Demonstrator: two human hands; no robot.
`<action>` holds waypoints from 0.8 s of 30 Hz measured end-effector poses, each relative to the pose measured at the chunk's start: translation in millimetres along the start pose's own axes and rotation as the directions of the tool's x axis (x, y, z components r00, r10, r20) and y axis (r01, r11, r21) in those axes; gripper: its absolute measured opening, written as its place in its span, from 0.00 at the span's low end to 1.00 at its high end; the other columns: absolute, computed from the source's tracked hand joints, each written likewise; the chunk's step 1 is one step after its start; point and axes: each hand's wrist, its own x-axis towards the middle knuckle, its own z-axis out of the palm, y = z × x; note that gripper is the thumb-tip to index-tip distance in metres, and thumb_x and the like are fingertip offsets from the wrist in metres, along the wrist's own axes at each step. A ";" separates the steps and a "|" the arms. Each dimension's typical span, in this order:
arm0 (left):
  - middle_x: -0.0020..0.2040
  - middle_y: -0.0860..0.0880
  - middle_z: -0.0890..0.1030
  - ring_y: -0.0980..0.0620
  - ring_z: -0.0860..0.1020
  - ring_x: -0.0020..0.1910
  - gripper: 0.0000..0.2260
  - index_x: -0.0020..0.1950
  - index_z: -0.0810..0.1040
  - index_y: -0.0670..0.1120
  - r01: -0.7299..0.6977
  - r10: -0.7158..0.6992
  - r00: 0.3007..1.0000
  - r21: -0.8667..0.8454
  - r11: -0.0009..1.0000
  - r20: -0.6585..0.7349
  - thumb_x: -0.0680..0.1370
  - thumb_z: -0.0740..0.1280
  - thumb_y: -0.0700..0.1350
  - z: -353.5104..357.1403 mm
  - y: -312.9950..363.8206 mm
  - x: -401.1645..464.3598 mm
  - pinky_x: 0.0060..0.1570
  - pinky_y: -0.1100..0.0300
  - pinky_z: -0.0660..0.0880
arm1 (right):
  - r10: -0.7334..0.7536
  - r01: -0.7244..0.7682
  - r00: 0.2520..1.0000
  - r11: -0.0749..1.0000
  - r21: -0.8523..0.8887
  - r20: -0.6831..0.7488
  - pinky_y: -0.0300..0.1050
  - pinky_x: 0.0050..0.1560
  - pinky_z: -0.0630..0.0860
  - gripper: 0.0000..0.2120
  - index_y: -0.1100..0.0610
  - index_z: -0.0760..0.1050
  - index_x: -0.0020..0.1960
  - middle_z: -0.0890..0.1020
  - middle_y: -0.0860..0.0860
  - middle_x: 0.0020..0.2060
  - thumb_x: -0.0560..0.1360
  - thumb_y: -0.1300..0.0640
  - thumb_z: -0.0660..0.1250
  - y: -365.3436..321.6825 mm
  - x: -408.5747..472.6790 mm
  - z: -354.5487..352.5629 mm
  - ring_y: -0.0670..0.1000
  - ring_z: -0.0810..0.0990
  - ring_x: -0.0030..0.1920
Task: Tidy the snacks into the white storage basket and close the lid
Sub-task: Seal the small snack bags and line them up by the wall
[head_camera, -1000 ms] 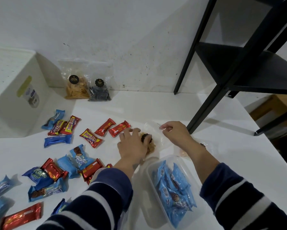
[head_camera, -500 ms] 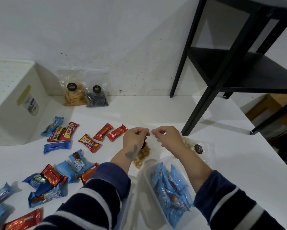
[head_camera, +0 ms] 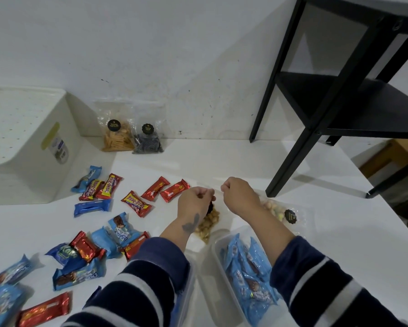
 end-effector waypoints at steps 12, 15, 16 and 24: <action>0.69 0.45 0.68 0.44 0.71 0.66 0.33 0.75 0.56 0.55 -0.115 0.052 0.989 0.499 0.859 0.138 0.75 0.65 0.37 -21.7 -45.6 -2.9 0.64 0.49 0.71 | 0.010 0.062 0.984 0.916 0.397 -0.177 0.39 0.37 0.70 0.09 0.49 0.69 0.56 0.64 0.52 0.61 0.79 0.61 0.61 3.7 -13.6 25.3 0.50 0.75 0.34; 0.68 0.45 0.68 0.44 0.72 0.65 0.32 0.76 0.57 0.53 -0.117 0.069 0.991 0.483 0.868 0.116 0.75 0.66 0.39 -23.0 -44.2 -5.5 0.65 0.50 0.70 | 0.168 -0.152 0.985 0.791 0.593 0.028 0.38 0.31 0.73 0.21 0.44 0.70 0.61 0.62 0.55 0.64 0.75 0.67 0.62 1.2 -12.9 39.1 0.49 0.74 0.32; 0.68 0.46 0.68 0.45 0.72 0.64 0.32 0.75 0.57 0.53 -0.117 0.073 0.991 0.464 0.878 0.112 0.75 0.66 0.39 -23.5 -44.8 -6.4 0.65 0.50 0.70 | 0.203 -0.226 0.973 0.726 0.650 0.112 0.42 0.32 0.77 0.25 0.43 0.70 0.63 0.66 0.56 0.62 0.75 0.68 0.62 -1.1 -11.4 42.5 0.49 0.74 0.33; 0.70 0.51 0.67 0.50 0.68 0.68 0.26 0.73 0.60 0.56 -0.302 0.338 0.938 0.652 0.696 0.074 0.77 0.66 0.52 -67.0 -61.2 21.5 0.63 0.51 0.71 | 0.063 -0.049 0.998 0.766 0.641 0.001 0.34 0.30 0.72 0.30 0.43 0.75 0.61 0.77 0.52 0.45 0.72 0.73 0.56 -20.0 11.6 45.2 0.46 0.74 0.38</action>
